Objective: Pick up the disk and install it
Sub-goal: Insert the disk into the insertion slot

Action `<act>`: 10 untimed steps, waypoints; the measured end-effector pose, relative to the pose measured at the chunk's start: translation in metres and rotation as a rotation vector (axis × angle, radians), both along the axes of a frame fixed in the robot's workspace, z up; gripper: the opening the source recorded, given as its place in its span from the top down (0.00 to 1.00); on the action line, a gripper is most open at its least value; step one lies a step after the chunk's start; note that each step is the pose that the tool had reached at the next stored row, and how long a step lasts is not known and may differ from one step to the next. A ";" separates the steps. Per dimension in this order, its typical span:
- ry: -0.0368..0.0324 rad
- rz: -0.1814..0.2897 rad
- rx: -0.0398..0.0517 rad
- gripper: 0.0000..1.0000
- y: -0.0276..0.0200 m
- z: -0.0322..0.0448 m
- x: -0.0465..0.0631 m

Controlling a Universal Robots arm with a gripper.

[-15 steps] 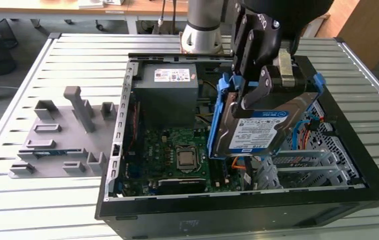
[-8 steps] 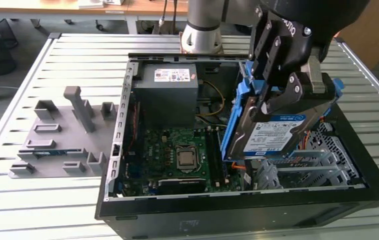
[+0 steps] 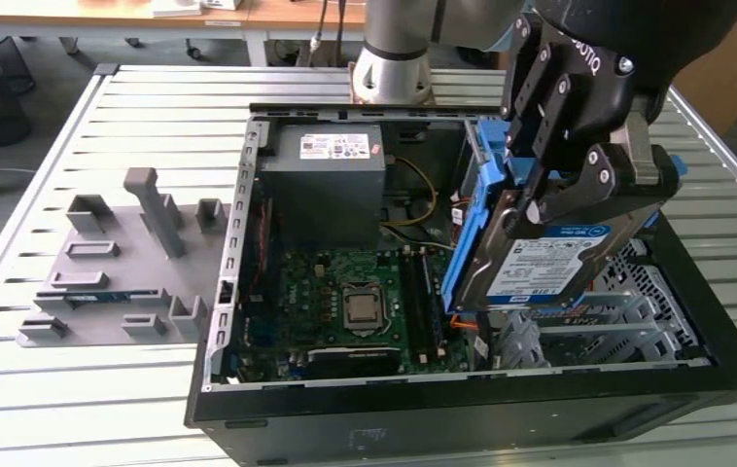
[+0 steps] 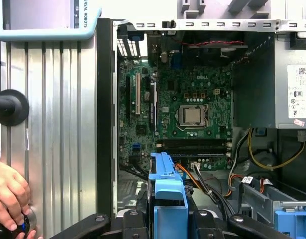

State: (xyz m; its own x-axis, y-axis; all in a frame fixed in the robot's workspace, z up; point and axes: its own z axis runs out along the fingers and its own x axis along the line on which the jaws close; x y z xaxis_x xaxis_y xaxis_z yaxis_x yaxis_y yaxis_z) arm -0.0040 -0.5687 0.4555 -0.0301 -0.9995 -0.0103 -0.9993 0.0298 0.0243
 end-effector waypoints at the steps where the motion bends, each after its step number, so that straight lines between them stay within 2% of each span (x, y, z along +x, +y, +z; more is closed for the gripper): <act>1: 0.0000 0.000 0.0000 0.64 0.0000 0.0000 0.000; 5: 0.0000 0.000 0.0001 0.64 0.0000 -0.0001 0.002; 10: 0.0009 0.000 0.0001 0.64 0.0000 -0.0004 0.015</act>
State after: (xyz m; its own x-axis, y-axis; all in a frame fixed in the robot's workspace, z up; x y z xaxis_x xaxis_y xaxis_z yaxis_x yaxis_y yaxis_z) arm 0.0115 -0.5688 0.4551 -0.0302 -0.9995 -0.0104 -0.9992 0.0299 0.0252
